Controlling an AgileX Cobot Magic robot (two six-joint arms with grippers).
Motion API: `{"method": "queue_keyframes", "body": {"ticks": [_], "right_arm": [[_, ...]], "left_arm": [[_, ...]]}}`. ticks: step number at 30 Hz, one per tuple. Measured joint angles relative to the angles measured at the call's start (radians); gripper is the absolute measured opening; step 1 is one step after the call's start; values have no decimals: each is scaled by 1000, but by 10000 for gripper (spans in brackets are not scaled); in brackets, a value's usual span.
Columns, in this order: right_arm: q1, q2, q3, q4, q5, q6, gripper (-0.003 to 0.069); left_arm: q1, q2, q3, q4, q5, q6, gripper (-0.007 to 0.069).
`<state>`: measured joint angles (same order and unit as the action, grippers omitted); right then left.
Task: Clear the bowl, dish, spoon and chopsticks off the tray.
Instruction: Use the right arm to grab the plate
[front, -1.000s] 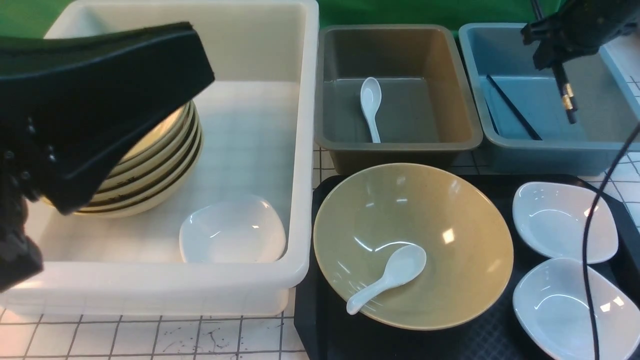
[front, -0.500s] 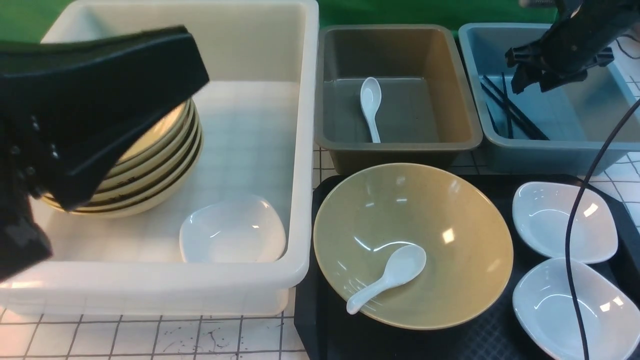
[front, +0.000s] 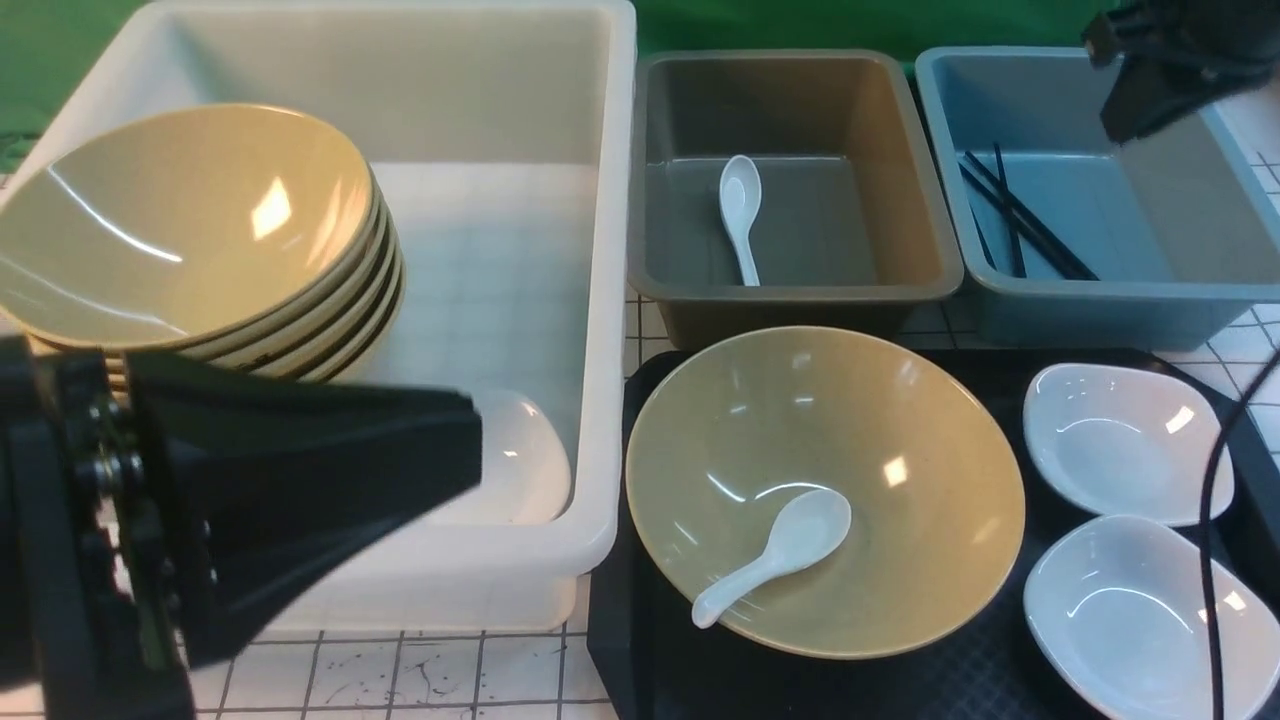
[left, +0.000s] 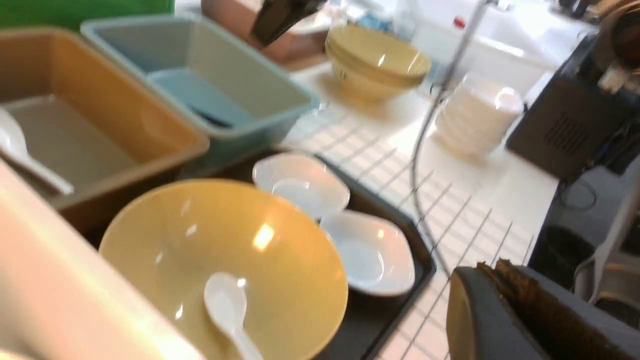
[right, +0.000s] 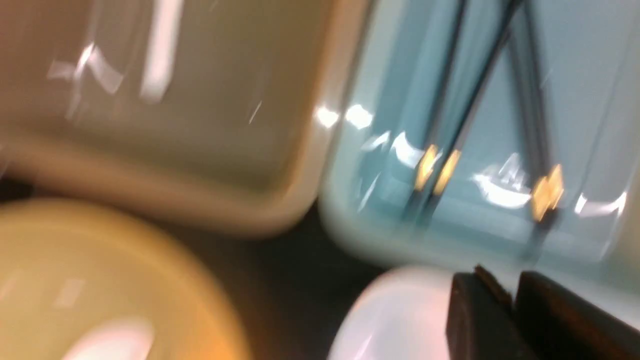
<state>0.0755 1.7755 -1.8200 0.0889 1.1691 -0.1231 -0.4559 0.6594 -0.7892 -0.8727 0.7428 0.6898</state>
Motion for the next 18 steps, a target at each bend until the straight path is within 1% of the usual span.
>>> {"method": "queue_keyframes", "body": {"ticks": [2,3,4,5,6,8,9,10,13,16,18], "right_arm": [[85,-142,184,-31,0,9,107],[121,-180,236,-38,0,11,109],[121,-192,253,-40,0,12,110],[209,-298,411,-54,1,17,121],[228,-320,445,-58,1,18,126],[330,-423,615,-69,-2,20,165],[380,-469,723,-80,-16,23,203],[403,-490,767,-89,-24,25,216],[475,-555,943,-136,-124,47,335],[484,-549,1067,-183,-265,80,472],[480,-525,1114,-195,-334,94,521]], "left_arm": [[0,0,0,8,11,-5,-1],[0,0,0,9,11,-5,-1],[0,0,0,11,11,-5,-1],[0,0,0,11,11,-6,-1],[0,0,0,11,12,-6,-1],[0,0,0,11,15,-6,-1],[0,0,0,11,16,-6,-1],[0,0,0,11,16,-6,-1],[0,0,0,6,18,-10,-1],[0,0,0,-14,19,-21,-1],[0,0,0,-25,19,-21,-1]]}}
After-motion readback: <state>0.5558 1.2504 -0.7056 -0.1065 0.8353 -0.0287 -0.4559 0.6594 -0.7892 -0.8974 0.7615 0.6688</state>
